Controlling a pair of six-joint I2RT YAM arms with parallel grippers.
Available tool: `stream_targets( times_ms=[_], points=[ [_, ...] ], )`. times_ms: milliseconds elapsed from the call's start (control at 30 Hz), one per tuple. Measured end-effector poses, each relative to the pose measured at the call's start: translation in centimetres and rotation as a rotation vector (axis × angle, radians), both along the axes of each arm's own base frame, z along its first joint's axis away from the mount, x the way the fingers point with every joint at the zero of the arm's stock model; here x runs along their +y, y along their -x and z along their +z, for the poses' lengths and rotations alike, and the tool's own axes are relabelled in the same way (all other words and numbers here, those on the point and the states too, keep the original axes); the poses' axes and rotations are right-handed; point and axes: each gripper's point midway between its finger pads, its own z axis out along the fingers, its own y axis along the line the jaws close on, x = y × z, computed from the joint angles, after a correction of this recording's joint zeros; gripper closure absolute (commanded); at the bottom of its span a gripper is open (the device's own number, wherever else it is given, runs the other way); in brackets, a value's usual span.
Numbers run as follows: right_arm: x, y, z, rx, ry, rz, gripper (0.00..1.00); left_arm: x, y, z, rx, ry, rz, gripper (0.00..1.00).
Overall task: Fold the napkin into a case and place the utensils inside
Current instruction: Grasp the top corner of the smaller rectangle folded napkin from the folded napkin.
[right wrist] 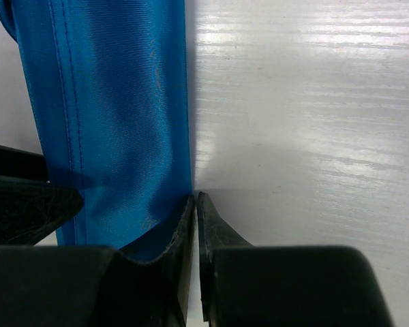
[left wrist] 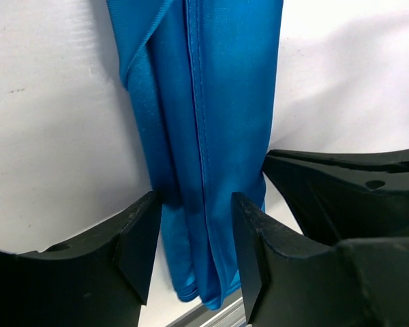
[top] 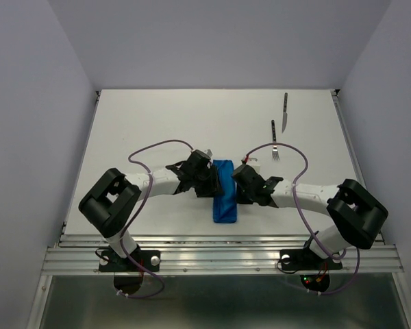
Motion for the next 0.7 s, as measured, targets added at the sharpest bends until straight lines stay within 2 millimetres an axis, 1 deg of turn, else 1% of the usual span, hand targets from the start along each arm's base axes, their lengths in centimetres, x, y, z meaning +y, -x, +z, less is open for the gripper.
stream_targets(
  times_ms=[233,333,367,433,467,500,533,600,700],
  points=[
    [0.2,0.0,-0.1,0.002,-0.004,0.008,0.89,-0.3,-0.3,-0.6,0.011,-0.007,-0.001,0.43],
    [0.2,0.0,-0.1,0.0,-0.001,0.012,0.89,-0.7,-0.5,-0.7,0.011,-0.002,-0.005,0.46],
    [0.2,0.0,-0.1,0.0,-0.001,0.014,0.89,-0.8,-0.7,-0.7,0.009,-0.002,-0.005,0.51],
    [0.2,0.0,-0.1,0.0,0.0,0.015,0.89,-0.8,-0.8,-0.8,0.008,-0.003,-0.004,0.57],
    [0.2,0.0,-0.1,0.0,0.001,0.017,0.89,-0.8,-0.8,-0.9,0.01,-0.004,-0.003,0.62],
    [0.2,0.0,-0.1,-0.001,0.001,0.018,0.89,-0.8,-0.8,-1.1,0.011,-0.006,-0.001,0.65],
    [0.2,0.0,-0.1,-0.001,0.002,0.019,0.89,-0.8,-0.8,-1.2,0.011,-0.01,-0.001,0.71],
    [0.2,0.0,-0.1,-0.001,0.002,0.02,0.89,-0.8,-0.9,-1.3,0.013,-0.014,-0.001,0.75],
    [0.3,-0.2,0.3,-0.009,-0.002,0.019,0.88,-0.8,-0.9,-1.5,0.016,-0.015,0.0,0.76]
  ],
)
